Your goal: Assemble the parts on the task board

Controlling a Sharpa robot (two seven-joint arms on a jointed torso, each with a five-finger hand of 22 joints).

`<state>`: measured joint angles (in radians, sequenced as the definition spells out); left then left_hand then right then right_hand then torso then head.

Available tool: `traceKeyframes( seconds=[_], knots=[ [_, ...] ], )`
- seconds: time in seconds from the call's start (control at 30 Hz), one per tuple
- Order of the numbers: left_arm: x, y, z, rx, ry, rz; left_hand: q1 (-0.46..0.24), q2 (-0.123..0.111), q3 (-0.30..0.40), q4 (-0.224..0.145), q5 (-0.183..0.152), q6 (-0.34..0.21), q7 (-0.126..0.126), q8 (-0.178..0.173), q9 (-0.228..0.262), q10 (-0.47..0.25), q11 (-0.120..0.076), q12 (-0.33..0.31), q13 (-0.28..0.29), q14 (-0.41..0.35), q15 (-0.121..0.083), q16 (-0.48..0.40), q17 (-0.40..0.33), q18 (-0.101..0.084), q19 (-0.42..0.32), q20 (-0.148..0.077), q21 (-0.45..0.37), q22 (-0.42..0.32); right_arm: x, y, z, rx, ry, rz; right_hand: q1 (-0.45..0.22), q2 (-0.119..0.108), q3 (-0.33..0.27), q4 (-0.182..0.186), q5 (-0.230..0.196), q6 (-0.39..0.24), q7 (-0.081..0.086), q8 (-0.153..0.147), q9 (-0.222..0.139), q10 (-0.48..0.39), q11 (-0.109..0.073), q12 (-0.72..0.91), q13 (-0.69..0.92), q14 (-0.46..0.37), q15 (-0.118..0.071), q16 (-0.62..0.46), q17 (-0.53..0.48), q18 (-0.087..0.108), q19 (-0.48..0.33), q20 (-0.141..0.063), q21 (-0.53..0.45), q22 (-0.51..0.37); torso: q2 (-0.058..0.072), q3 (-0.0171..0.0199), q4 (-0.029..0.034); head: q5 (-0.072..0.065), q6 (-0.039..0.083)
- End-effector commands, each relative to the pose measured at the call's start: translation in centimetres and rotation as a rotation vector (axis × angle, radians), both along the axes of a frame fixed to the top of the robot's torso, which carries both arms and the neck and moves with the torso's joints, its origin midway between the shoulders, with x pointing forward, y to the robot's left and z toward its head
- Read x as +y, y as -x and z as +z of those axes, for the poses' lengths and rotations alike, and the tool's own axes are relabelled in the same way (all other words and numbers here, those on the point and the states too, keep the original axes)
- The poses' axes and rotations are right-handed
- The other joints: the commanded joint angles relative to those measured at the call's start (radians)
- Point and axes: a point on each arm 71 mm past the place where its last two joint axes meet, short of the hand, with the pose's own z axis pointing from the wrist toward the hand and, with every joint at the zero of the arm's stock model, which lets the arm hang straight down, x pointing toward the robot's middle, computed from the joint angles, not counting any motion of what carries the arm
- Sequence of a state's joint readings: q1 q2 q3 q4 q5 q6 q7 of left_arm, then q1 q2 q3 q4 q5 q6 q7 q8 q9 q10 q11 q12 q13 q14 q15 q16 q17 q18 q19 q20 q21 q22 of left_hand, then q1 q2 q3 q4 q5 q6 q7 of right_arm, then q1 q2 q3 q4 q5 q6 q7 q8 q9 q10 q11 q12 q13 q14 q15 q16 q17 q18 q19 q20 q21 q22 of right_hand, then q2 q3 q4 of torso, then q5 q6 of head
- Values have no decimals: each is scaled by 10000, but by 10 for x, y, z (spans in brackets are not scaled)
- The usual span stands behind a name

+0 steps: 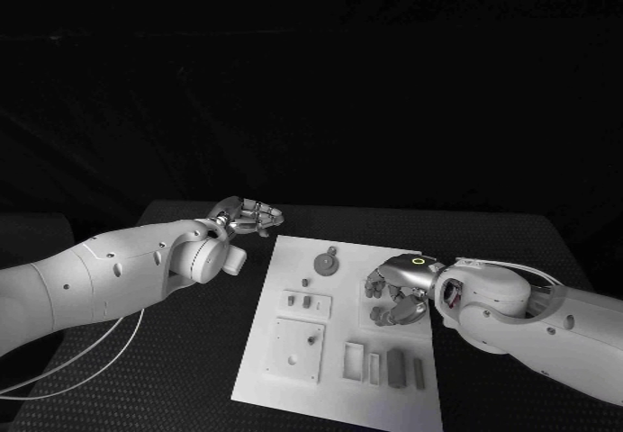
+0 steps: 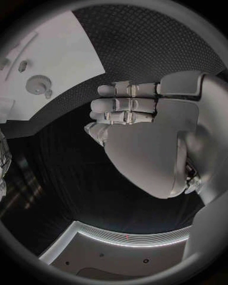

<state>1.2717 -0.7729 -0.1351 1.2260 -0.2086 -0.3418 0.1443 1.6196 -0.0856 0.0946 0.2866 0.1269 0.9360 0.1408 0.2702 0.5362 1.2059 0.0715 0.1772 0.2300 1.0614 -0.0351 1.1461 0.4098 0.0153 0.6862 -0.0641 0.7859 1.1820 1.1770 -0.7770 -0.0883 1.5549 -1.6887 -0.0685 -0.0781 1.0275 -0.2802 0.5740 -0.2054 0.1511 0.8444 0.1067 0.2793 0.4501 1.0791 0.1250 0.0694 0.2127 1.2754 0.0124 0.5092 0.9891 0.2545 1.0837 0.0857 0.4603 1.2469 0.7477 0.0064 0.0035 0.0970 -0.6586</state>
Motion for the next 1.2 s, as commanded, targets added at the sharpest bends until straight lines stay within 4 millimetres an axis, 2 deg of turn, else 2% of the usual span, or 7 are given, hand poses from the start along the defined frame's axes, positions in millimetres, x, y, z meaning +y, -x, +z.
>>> traceKeyframes(
  seconds=[0.03, 0.13, 0.17, 0.27, 0.37, 0.73, 1.2],
  knots=[
    [-2, 0, 1, -38, 86, -155, -102, 19, -65, 21, -63, -27, 62, -44, -12, 51, 40, -40, -17, 52, 8, 50, 14, -153, 55, -520, -37, 10, 2, 4, -8, 121, 319, 208, -48, 19, -69, 2, 49, 64, 63, 93, 31, 126, -41, 81, -7, -57, -37, 21, 17, 73, -52, -4, -58, 18, -1, -15, -2, -11, -12],
    [-2, 0, 1, -36, 89, -166, -102, 19, -65, 21, -64, -27, 62, -44, -12, 51, 41, -40, -18, 53, 8, 50, 14, -153, 55, -520, -38, 10, 5, 5, -12, -42, 379, 322, 135, 118, -55, -29, 27, 262, 146, 217, 79, 389, -89, 194, 20, 25, -82, 69, 41, 73, 36, -46, -32, 40, 1, -10, -9, -10, -19],
    [-2, 0, 1, -35, 91, -172, -102, 20, -65, 21, -64, -27, 62, -44, -12, 52, 41, -41, -18, 53, 8, 51, 15, -153, 56, -520, -38, 11, 6, 5, -13, -140, 320, 350, 412, 140, 177, -7, -507, 379, 171, 280, 95, 557, -133, 254, 27, 99, -117, 93, 44, 73, 132, -82, -16, 45, -1, -5, -10, -13, -27],
    [-2, 0, 1, -31, 95, -186, -103, 21, -64, 21, -64, -27, 62, -44, -12, 52, 41, -42, -18, 53, 8, 51, 15, -153, 56, -520, -38, 11, 7, 4, -12, -417, 189, 371, 800, 89, 725, 169, -988, 603, 197, 384, 120, 868, -218, 368, 54, 243, -201, 139, 49, 73, 285, -127, 7, 49, -1, 0, 0, -16, -38],
    [-2, 0, 1, -21, 98, -196, -105, 23, -65, 21, -64, -27, 62, -44, -12, 52, 41, -43, -19, 54, 9, 52, 15, -153, 57, -520, -39, 12, 6, 3, -12, -516, 146, 325, 968, 7, 1122, 381, -1006, 801, 268, 478, 162, 1366, -382, 581, 167, 436, -354, 223, 85, 73, 494, -205, 102, 107, 0, -7, 10, -21, -45],
    [-2, 0, 1, -15, 100, -205, -114, 34, -64, 24, -65, -25, 63, -44, -12, 57, 41, -44, -20, 60, 8, 57, 18, -153, 61, -519, -41, 15, 9, 2, -17, -620, 346, 413, 1490, 100, 1956, 444, -1027, 1044, 191, 628, 279, 1672, -486, 646, 263, 481, -449, 257, 159, 73, 615, -279, 146, 182, -2, -1, 8, -2, -94],
    [-2, 0, 1, -12, 99, -207, -113, 34, -64, 19, -67, -25, 61, -45, -12, 61, 40, -47, -22, 65, 7, 62, 20, -153, 64, -521, -45, 18, 12, 1, -21, -856, 374, 505, 1647, 288, 2365, 355, -1026, 1453, 97, 830, 419, 2121, -662, 790, 443, 652, -619, 590, 410, 73, 875, -410, 396, 425, -5, -7, 2, 20, -142]
  ],
)
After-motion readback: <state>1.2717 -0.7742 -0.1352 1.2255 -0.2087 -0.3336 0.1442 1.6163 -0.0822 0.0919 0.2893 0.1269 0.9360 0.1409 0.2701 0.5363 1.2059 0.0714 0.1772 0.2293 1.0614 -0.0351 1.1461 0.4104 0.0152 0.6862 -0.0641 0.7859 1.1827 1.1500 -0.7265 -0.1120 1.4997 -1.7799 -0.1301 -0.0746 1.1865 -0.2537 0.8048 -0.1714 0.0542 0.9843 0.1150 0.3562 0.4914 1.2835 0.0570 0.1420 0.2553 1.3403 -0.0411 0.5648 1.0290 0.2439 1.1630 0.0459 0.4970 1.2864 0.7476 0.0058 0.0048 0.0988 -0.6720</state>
